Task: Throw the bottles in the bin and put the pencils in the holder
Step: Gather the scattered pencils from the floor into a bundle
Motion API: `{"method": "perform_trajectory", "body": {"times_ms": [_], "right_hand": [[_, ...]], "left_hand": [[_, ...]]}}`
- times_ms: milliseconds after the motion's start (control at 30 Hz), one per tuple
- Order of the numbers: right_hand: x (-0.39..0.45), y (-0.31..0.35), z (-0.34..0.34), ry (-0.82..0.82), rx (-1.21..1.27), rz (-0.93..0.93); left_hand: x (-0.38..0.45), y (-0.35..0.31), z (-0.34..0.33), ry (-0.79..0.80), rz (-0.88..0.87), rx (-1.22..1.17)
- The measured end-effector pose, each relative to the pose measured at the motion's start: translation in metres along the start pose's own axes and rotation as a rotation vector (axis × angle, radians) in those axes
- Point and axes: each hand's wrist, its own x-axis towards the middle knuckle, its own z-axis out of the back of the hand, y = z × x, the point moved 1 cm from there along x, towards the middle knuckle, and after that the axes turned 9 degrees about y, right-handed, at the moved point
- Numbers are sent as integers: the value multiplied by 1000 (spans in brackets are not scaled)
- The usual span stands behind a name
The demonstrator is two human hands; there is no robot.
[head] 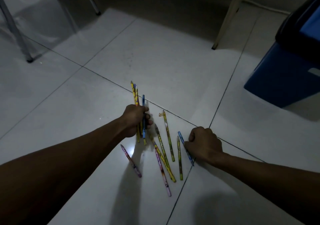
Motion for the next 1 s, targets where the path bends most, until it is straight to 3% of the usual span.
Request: {"method": "perform_trajectory", "body": {"times_ms": [300, 500, 633, 800, 1000], "right_hand": [[-12, -4, -15, 22, -171, 92], [-5, 4, -10, -1, 291, -86], [-3, 13, -25, 27, 437, -185], [-1, 12, -31, 81, 265, -188], [5, 14, -27, 55, 243, -169]], "left_hand": [[5, -2, -16, 48, 2, 1], [11, -5, -10, 13, -8, 29], [13, -5, -8, 40, -8, 18], [10, 1, -7, 94, 2, 12], [10, 2, -1, 57, -12, 1]]}}
